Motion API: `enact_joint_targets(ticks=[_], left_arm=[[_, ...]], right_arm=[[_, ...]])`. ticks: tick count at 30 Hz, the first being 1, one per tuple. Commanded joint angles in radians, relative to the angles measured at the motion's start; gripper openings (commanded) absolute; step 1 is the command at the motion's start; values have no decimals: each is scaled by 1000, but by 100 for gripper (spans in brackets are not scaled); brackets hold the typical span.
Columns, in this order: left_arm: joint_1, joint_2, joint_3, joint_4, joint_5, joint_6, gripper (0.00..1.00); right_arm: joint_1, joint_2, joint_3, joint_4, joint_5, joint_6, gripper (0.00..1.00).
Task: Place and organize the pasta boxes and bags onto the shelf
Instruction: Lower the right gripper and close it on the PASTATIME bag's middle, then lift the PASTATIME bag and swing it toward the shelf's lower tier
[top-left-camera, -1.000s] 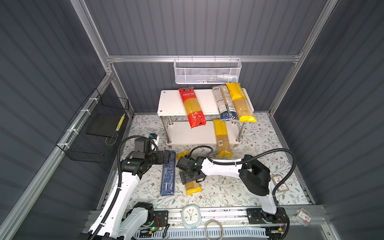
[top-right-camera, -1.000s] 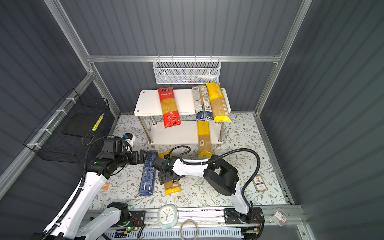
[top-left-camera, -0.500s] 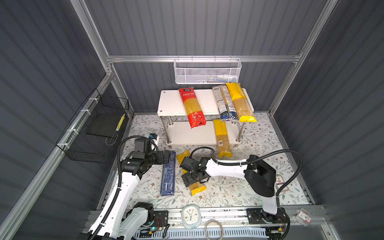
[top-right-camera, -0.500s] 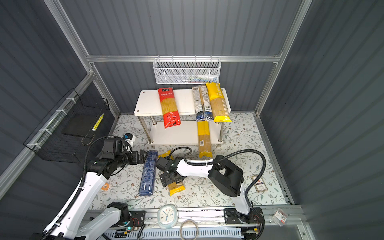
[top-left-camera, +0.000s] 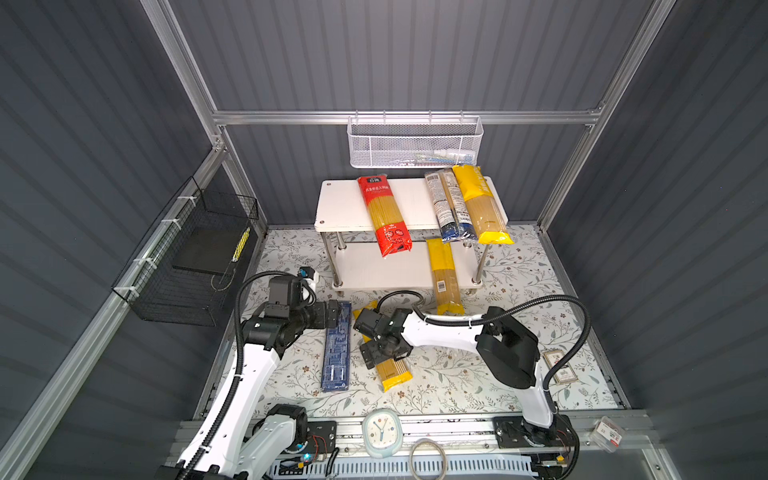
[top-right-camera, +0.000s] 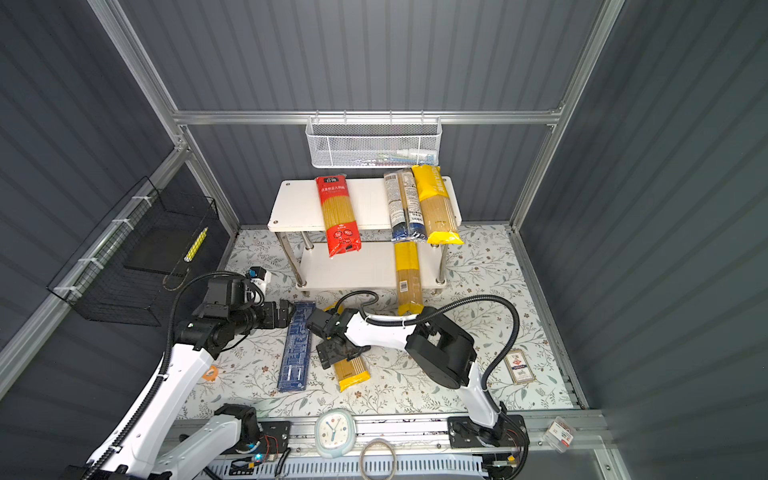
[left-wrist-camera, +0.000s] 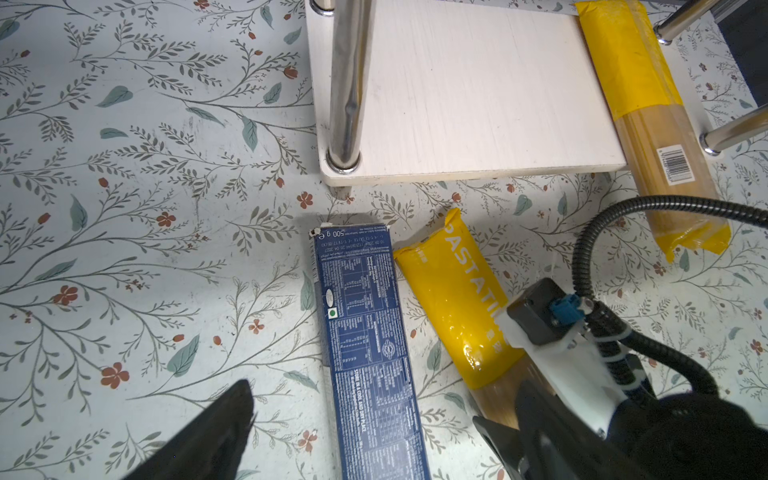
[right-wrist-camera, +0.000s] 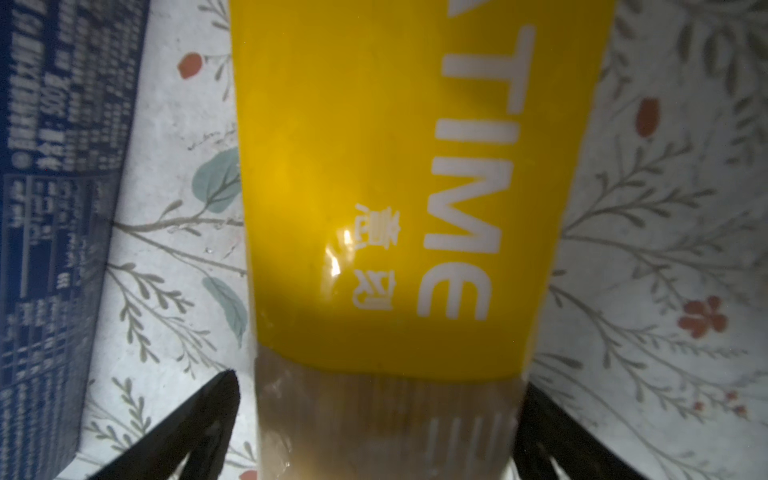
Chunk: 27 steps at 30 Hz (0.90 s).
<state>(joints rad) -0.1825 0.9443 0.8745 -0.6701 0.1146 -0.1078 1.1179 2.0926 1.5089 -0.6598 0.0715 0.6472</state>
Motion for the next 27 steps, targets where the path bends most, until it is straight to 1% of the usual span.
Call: enact_joint_targets(ticks=[1, 5, 11, 13, 15, 17, 20, 27], left_arm=[[-4, -1, 1, -22, 1, 11, 99], [-4, 0, 1, -22, 2, 11, 99], [-5, -2, 0, -22, 1, 11, 99], [-5, -4, 1, -21, 3, 11, 99], [-4, -3, 1, -20, 5, 11, 99], [-5, -1, 1, -20, 7, 11, 99], [-4, -1, 0, -22, 8, 11, 99], [-5, -2, -3, -19, 30, 7, 99]], right_arm=[[-6, 51, 0, -47, -19, 9, 99], [-6, 33, -18, -39, -16, 14, 99], [-6, 23, -33, -19, -25, 5, 94], [-7, 20, -33, -19, -28, 6, 91], [-7, 13, -40, -12, -30, 7, 87], [-7, -1, -54, -2, -25, 8, 85], [-8, -24, -77, 18, -22, 8, 79], [-7, -71, -120, 55, -16, 6, 55]])
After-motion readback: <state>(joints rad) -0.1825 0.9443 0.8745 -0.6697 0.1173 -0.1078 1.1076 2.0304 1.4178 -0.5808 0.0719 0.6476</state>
